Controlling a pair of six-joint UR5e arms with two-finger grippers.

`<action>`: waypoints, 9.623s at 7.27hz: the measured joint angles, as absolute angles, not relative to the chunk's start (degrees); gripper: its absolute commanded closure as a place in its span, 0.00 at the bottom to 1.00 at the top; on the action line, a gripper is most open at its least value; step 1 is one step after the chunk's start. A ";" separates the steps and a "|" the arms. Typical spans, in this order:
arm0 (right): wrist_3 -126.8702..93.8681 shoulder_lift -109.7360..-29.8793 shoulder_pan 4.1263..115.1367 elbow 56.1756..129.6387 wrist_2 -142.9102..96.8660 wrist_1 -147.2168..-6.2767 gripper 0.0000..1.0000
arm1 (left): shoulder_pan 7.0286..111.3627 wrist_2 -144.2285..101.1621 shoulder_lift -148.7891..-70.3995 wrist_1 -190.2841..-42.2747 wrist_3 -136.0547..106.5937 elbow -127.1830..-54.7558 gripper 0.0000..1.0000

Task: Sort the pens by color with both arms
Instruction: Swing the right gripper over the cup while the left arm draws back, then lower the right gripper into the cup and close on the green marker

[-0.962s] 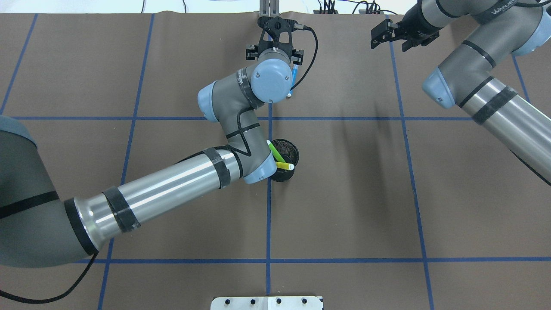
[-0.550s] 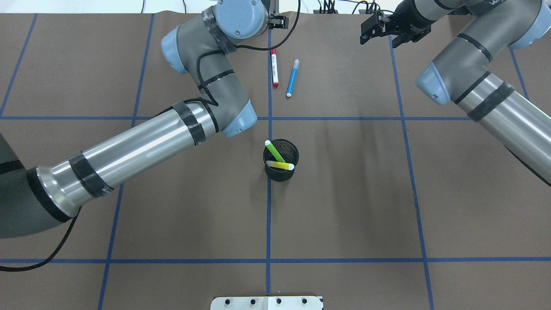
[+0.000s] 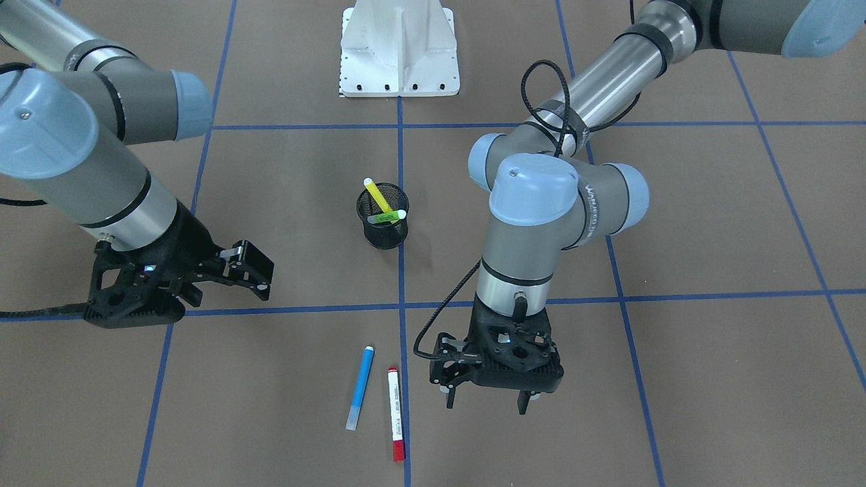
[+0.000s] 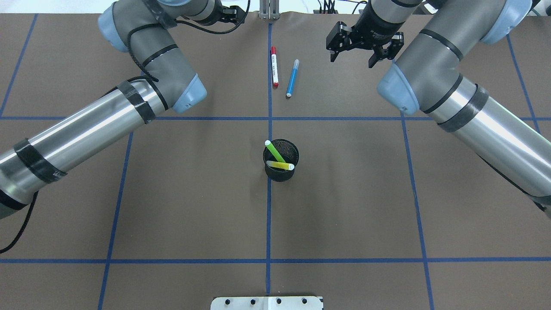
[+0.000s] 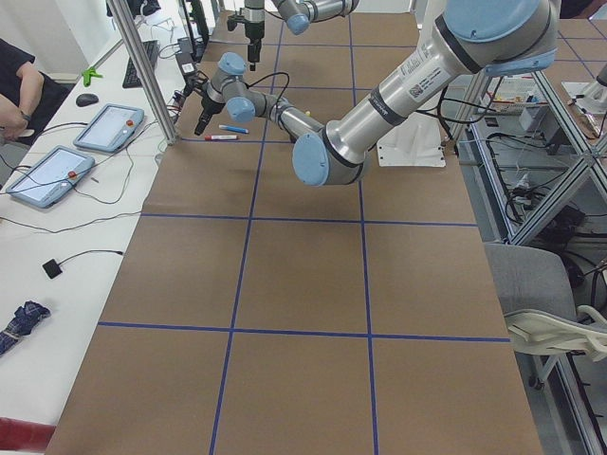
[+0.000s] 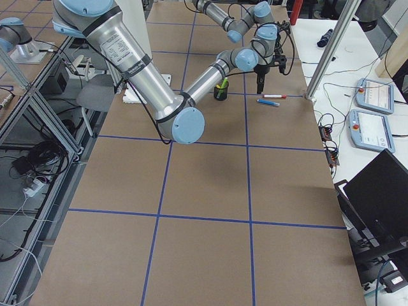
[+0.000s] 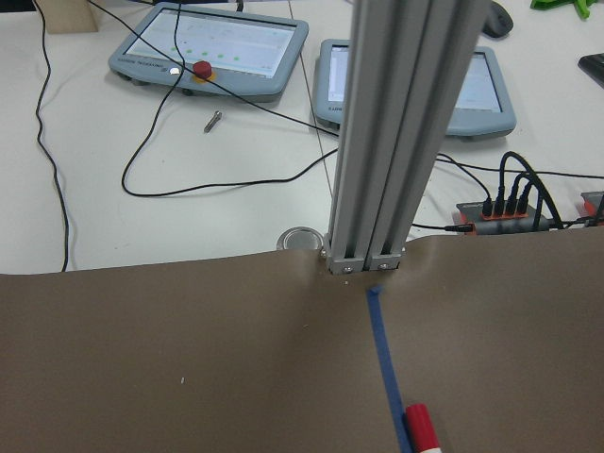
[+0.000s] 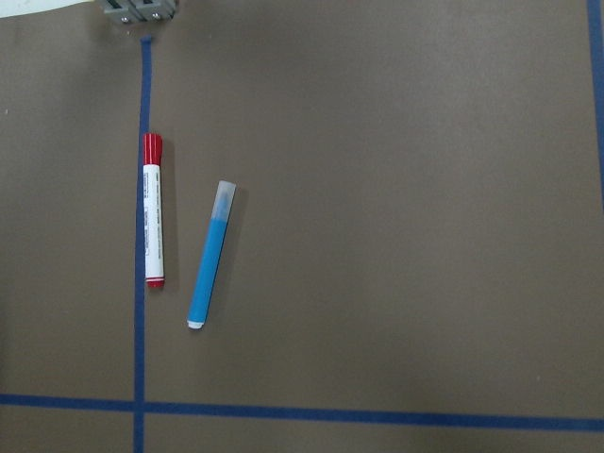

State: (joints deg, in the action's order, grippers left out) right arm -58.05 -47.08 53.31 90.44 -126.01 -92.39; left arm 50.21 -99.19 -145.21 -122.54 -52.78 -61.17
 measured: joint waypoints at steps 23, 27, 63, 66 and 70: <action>-74.05 -21.29 34.51 63.00 -118.64 -114.43 0.37 | 59.64 -117.80 -137.42 -122.43 -46.29 -64.07 0.00; -73.67 -22.24 34.48 63.54 -118.30 -114.78 0.42 | 59.59 -117.77 -137.52 -122.43 -46.32 -64.13 0.00; -74.30 -23.61 33.32 69.52 -117.26 -117.65 0.52 | 59.67 -117.70 -137.37 -122.43 -46.23 -63.84 0.00; -74.34 -23.68 33.25 69.37 -117.08 -117.53 0.67 | 59.68 -117.69 -137.37 -122.43 -46.23 -63.82 0.00; -73.97 -24.07 33.31 69.27 -116.10 -117.32 1.00 | 59.61 -117.69 -137.37 -122.43 -46.23 -63.83 0.00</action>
